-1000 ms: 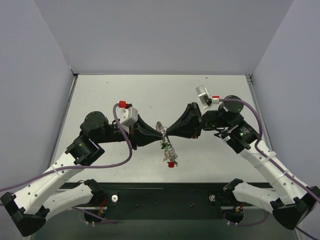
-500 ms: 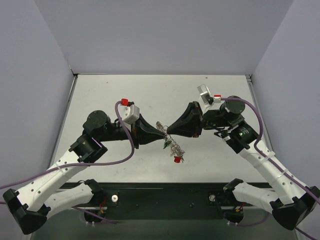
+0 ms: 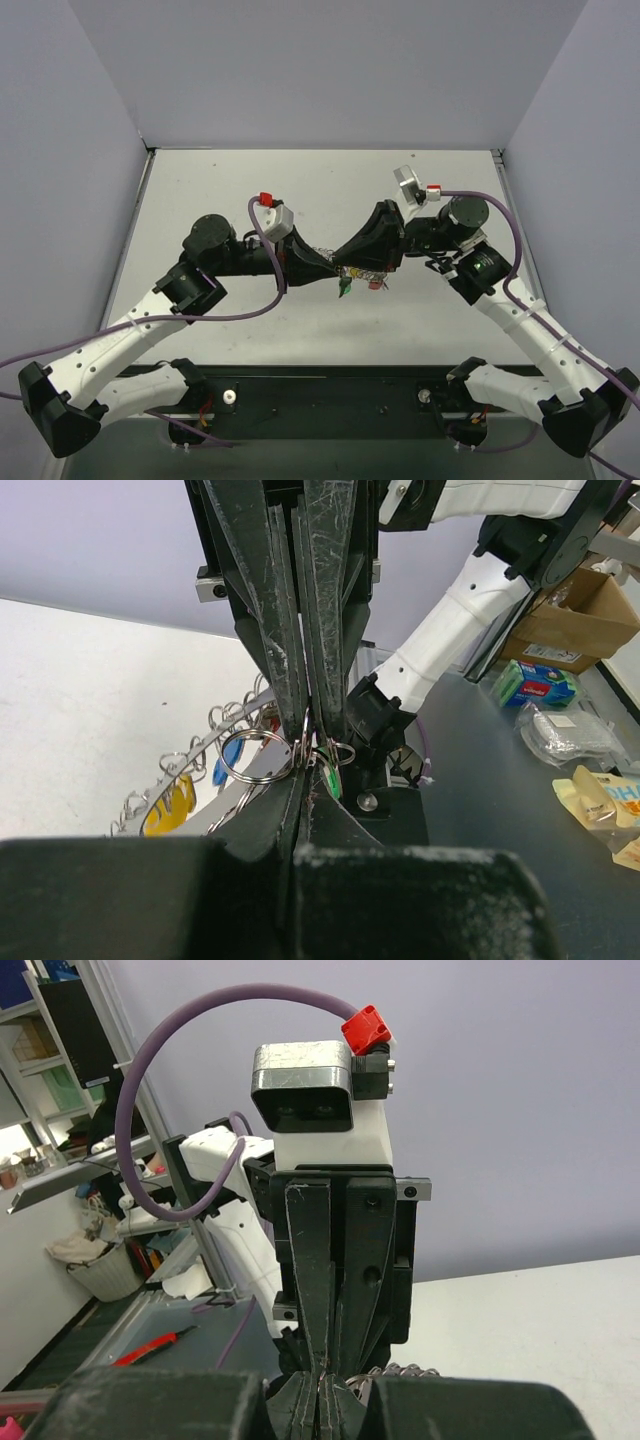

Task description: Put the keys on the keyring

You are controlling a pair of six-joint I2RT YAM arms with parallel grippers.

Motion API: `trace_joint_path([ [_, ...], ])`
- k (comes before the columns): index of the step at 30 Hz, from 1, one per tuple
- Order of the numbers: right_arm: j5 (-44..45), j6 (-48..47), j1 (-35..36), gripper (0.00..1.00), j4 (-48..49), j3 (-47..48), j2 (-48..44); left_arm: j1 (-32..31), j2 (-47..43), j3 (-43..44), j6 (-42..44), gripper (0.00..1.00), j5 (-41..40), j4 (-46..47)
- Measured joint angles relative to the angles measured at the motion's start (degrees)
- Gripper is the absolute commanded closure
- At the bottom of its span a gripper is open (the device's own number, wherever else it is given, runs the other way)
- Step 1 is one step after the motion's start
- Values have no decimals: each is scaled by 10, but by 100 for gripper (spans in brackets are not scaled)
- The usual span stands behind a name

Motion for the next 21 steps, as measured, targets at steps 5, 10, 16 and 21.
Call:
trace_joint_path([
  [5, 3, -1, -3, 100, 0, 0, 2, 0, 8, 0, 0, 100, -6, 9],
  [10, 11, -9, -3, 100, -2, 0, 2, 0, 9, 0, 0, 43, -18, 10],
  [16, -6, -32, 5, 100, -29, 0, 2, 5, -13, 3, 36, 36, -54, -73],
  [21, -20, -52, 5, 100, -59, 3, 2, 13, -40, 69, 96, 36, -75, -204],
])
